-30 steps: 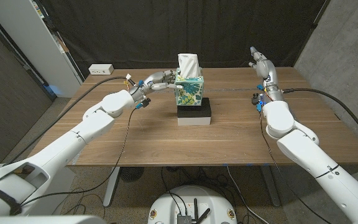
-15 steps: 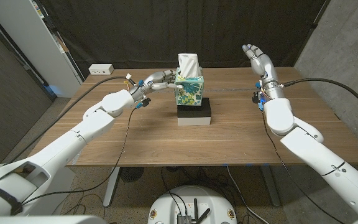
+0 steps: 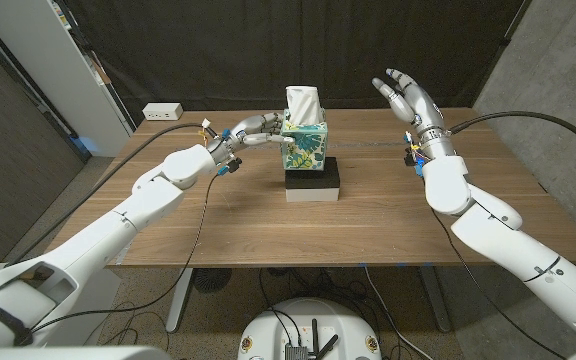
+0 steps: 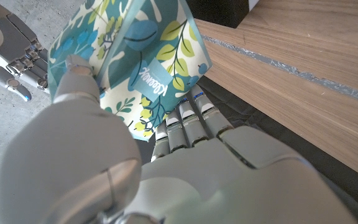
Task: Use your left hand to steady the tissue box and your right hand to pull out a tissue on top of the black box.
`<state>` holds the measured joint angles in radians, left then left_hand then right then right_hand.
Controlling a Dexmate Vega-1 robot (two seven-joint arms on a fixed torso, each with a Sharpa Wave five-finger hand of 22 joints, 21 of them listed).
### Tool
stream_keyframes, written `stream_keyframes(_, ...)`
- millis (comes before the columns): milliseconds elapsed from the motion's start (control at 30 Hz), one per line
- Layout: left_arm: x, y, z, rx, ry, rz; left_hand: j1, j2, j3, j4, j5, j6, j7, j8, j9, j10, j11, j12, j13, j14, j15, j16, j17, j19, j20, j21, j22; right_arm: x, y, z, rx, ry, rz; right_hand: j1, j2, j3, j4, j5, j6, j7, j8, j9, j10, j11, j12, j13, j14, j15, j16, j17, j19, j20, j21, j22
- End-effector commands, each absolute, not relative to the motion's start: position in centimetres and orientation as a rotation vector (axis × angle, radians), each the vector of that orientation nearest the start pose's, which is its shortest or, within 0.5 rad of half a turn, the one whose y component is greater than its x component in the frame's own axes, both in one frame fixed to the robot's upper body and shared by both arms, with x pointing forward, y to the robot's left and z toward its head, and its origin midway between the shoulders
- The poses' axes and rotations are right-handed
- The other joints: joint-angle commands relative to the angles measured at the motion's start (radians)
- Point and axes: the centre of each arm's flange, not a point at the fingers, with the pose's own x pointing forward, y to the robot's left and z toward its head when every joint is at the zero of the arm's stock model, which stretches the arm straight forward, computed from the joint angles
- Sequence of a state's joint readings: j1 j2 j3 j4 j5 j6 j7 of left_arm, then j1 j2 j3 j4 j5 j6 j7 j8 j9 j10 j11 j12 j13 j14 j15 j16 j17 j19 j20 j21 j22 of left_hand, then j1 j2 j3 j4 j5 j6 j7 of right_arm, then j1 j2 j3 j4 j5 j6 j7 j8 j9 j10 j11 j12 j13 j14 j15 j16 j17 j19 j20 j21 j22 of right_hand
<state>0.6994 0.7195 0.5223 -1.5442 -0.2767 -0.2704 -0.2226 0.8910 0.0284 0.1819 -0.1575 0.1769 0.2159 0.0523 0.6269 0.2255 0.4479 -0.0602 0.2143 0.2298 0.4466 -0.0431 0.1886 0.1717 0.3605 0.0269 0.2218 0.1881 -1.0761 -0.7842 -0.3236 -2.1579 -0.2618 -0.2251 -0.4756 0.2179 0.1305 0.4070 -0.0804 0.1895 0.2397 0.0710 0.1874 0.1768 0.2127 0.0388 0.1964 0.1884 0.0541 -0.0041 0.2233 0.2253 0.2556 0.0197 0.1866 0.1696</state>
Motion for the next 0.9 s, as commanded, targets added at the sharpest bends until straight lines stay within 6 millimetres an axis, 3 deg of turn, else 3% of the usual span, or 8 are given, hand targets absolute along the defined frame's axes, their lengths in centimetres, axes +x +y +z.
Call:
stream_keyframes(33, 59.6, 21.5, 5.9, 0.663, -0.765, -0.509, 0.003, 0.007, 0.007, 0.0, 0.007, 0.031, 0.032, 0.003, 0.004, 0.004, -0.005, 0.0, 0.006, -0.003, -0.029, -0.002, 0.001, -0.001, -0.007, 0.0, 0.004, 46.9, -22.3, 7.2, -0.996, -0.994, -0.346, 0.011, 0.0, 0.004, -0.015, 0.007, 0.009, -0.01, 0.008, 0.004, 0.011, -0.01, 0.005, 0.002, 0.008, -0.009, -0.001, -0.002, -0.003, 0.004, 0.001, 0.002)
stream_keyframes(367, 59.5, 21.5, 5.8, 0.664, -0.762, -0.505, 0.001, 0.007, 0.008, 0.001, 0.007, 0.03, 0.033, 0.004, 0.004, 0.002, -0.004, -0.002, 0.006, -0.004, -0.028, -0.003, 0.001, -0.001, -0.007, 0.0, 0.004, 46.7, -21.4, 7.1, -1.102, -1.003, -0.377, 0.018, -0.001, 0.007, -0.023, 0.009, 0.022, -0.011, 0.011, 0.004, 0.021, -0.01, 0.007, 0.002, 0.018, -0.015, 0.002, -0.005, 0.004, 0.004, 0.005, 0.002)
stream_keyframes(900, 59.5, 21.3, 6.0, 0.667, -0.764, -0.507, 0.001, 0.007, 0.009, 0.0, 0.007, 0.03, 0.031, 0.005, 0.004, 0.004, -0.005, -0.001, 0.007, -0.003, -0.029, -0.003, 0.001, -0.001, -0.007, 0.0, 0.004, 46.5, -21.1, 6.9, -1.123, -1.015, -0.403, 0.029, -0.001, 0.01, -0.036, 0.013, 0.033, -0.019, 0.013, 0.005, 0.033, -0.019, 0.009, 0.003, 0.034, -0.023, 0.006, -0.008, 0.023, 0.003, 0.012, 0.002)
